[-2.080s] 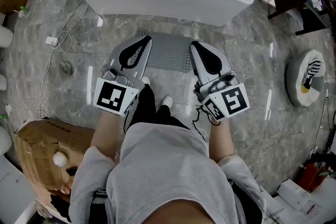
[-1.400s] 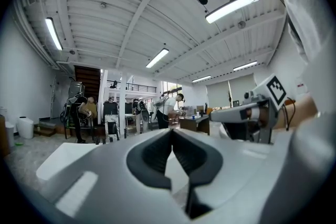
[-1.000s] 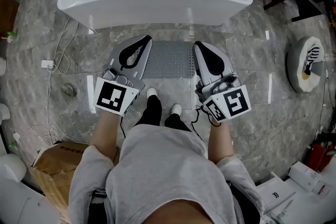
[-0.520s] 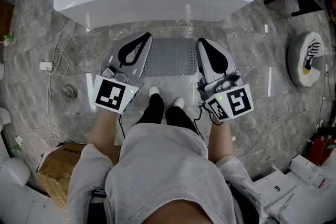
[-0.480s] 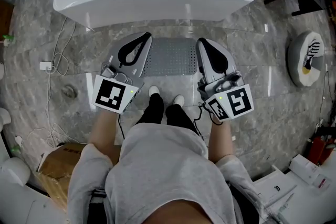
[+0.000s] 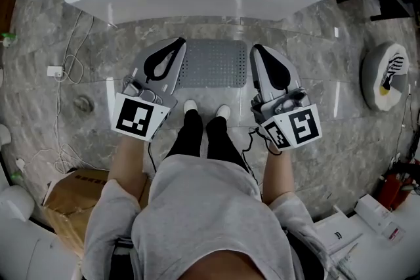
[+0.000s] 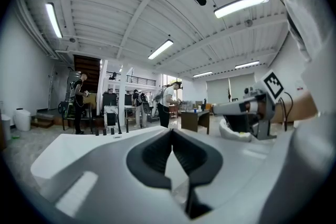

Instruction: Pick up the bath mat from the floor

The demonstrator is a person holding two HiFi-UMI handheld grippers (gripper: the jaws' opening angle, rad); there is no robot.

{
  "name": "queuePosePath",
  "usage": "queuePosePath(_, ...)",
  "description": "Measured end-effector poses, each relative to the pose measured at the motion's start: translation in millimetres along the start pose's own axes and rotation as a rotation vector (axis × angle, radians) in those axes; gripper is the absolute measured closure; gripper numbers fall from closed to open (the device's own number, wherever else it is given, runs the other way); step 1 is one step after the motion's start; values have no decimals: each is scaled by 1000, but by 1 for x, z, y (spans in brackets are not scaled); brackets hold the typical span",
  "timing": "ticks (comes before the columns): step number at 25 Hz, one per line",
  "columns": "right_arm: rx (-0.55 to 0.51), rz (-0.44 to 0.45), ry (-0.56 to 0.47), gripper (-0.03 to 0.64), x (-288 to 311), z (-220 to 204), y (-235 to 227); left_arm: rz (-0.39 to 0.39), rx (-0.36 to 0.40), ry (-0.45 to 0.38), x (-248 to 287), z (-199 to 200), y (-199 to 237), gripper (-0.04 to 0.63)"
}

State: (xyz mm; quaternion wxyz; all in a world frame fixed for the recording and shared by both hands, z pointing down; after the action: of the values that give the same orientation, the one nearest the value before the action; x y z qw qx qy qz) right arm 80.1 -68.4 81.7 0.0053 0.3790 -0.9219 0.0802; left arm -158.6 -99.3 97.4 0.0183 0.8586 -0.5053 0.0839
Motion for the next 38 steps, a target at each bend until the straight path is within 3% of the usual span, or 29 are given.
queuePosePath(20, 102, 13, 108, 617, -2, -104, -56, 52, 6, 154, 32, -103, -18, 594)
queuePosePath(31, 135, -2, 150, 617, 2, -183, -73, 63, -25, 204, 44, -184, -18, 594)
queuePosePath(38, 149, -11, 156, 617, 1, -251, -81, 65, -57, 192, 50, -253, -23, 594)
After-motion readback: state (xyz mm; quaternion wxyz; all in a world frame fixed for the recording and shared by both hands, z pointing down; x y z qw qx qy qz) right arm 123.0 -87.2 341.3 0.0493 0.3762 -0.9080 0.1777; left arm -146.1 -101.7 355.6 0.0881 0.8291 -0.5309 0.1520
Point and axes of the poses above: the fingertips, and each gripper's own axes: x forward along the fingers, y to its left, z out of its top, the point moved 9 cm from there along -x, backward along the fingers, and after that the axes turned 15 degrees about z, right-handed, at the moved point
